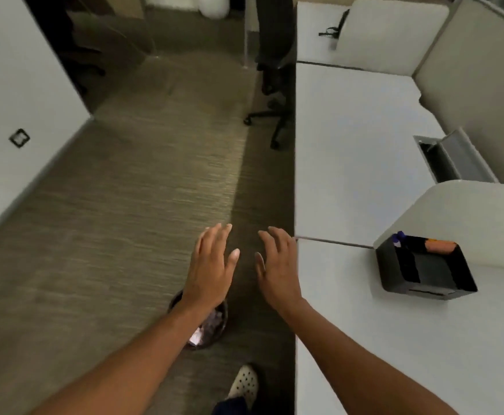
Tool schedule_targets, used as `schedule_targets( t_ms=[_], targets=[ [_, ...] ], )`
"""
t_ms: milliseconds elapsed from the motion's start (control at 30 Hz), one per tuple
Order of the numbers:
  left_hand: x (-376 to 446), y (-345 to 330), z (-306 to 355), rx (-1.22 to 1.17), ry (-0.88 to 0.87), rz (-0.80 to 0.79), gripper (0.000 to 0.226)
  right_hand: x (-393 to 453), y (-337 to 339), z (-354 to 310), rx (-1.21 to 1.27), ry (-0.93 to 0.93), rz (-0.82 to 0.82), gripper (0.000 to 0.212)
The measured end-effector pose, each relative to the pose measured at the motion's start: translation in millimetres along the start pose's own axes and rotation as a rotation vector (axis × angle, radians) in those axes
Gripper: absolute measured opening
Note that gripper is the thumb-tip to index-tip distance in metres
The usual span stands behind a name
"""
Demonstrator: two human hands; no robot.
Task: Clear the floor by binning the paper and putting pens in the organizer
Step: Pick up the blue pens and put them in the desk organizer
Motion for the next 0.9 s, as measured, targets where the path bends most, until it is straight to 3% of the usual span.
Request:
schedule_targets(
  t_ms=[267, 567, 733, 900],
  targets=[
    [-153.1, 151.9, -177.2, 0.133, 0.348, 0.308, 0.058, -41.1, -110.6, -232.2, -0.012, 0.345, -0.279, 0.050],
    [-408.1, 279.3, -287.0, 0.281, 0.674, 0.481, 0.059, -188.3, -189.8, -459.4, 0.071, 0.685, -0.473, 0.053],
    [-505.9, 310.3, -324.4, 0.342, 0.825, 0.530, 0.058, -248.3, -208.4, -539.2, 0.131, 0.839, -0.524, 0.052],
    [-540.0, 304.8, -343.4, 0.342, 0.944, 0.557, 0.058, -270.2, -232.6, -574.1, 0.128, 0.961, -0.579, 0.054]
  ],
)
Point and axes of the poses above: each hand's wrist, its own x-axis towards the middle knuckle, its own y-axis out of the back of the hand, z = x × y, the point moved 10 cm from there along x, towards the middle knuckle, and after that the axes turned 3 degrees about -z, right-handed, at the moved point
